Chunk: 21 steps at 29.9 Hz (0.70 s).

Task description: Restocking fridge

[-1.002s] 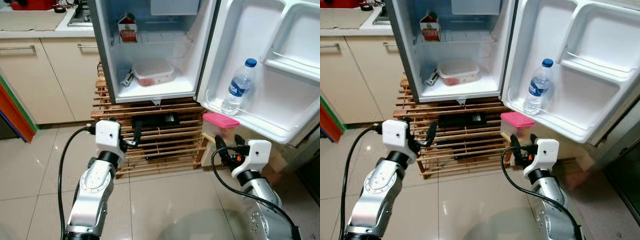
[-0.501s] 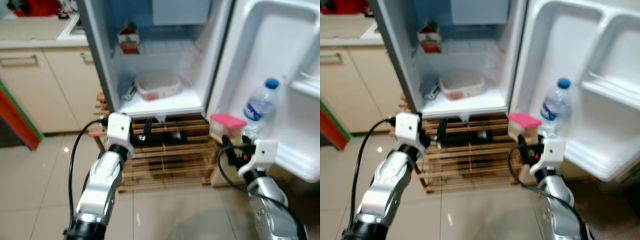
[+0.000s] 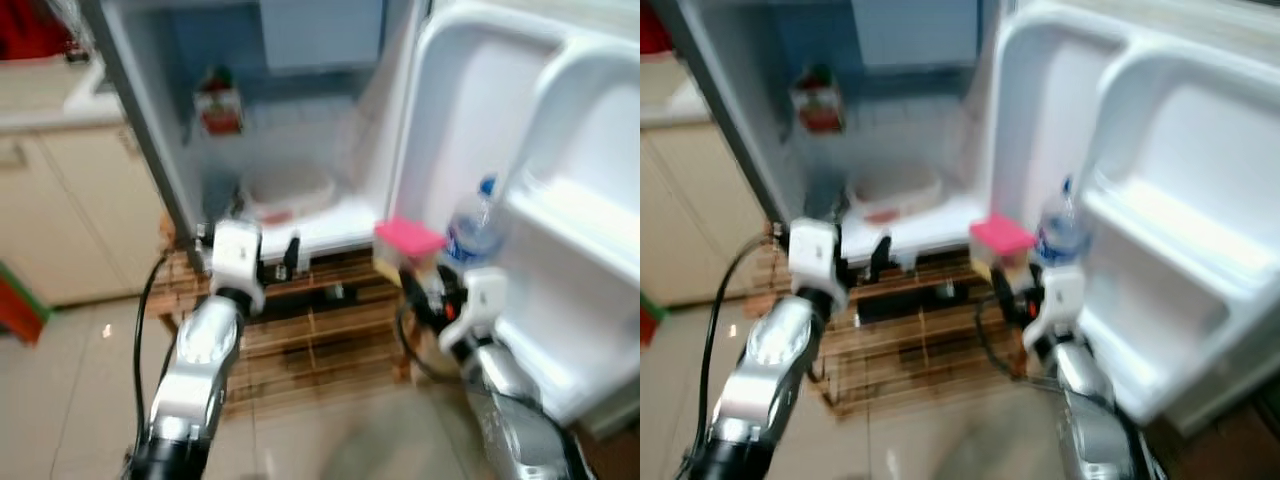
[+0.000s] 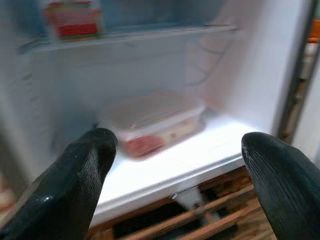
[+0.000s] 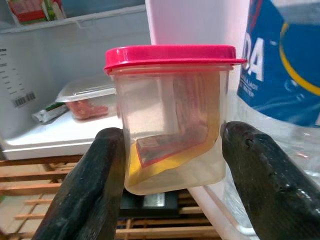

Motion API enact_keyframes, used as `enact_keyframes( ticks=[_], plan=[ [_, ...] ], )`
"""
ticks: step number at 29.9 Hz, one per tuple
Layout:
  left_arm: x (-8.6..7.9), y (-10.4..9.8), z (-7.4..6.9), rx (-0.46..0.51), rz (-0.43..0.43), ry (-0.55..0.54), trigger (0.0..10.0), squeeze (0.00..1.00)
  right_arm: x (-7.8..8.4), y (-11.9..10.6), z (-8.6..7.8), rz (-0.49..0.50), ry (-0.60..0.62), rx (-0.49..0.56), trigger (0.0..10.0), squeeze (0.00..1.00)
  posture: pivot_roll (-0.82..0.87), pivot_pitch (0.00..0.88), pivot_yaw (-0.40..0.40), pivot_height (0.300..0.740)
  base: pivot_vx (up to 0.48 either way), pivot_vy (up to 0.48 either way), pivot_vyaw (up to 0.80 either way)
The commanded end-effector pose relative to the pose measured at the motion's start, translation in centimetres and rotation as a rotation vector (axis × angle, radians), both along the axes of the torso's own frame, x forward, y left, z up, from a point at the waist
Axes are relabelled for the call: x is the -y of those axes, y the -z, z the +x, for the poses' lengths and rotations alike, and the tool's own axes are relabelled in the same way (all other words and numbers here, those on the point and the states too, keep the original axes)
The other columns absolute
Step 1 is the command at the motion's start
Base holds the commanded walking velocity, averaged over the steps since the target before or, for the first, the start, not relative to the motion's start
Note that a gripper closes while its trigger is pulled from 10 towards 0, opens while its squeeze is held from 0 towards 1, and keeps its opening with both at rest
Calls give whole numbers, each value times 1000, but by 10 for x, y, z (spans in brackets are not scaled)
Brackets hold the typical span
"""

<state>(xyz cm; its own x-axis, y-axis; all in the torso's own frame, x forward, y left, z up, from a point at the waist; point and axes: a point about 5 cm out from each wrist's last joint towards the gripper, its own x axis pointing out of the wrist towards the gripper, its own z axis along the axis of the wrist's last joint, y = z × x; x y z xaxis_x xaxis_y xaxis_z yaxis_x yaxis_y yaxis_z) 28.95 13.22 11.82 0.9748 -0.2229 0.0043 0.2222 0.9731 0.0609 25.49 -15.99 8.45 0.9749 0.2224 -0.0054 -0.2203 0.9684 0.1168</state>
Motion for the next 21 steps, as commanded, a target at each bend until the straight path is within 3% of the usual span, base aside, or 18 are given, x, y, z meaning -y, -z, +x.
enact_keyframes(
  ticks=[1, 8, 16, 21],
  plan=[
    [-5, 5, 0, -27, 16, -23, 10000, 0, -6, -15, 6, 15, -14, 48, 0, 0, -47, 0, -5, 740, 0, 0, 0],
    [-4, 6, -1, -36, 11, -22, 10000, 0, -12, -16, 2, 18, -41, 21, 0, 0, -56, 2, -8, 740, 0, 0, 0],
    [-5, 9, -3, -51, 1, -19, 10000, 0, 5, -9, -9, -36, -42, -9, 0, 0, -71, 9, -6, 740, 0, 0, 0],
    [-3, 12, -2, -59, 3, -21, 10000, 0, -6, -17, 0, -5, -110, 18, 0, 0, -71, 1, -3, 740, 0, 0, 0]
  ],
)
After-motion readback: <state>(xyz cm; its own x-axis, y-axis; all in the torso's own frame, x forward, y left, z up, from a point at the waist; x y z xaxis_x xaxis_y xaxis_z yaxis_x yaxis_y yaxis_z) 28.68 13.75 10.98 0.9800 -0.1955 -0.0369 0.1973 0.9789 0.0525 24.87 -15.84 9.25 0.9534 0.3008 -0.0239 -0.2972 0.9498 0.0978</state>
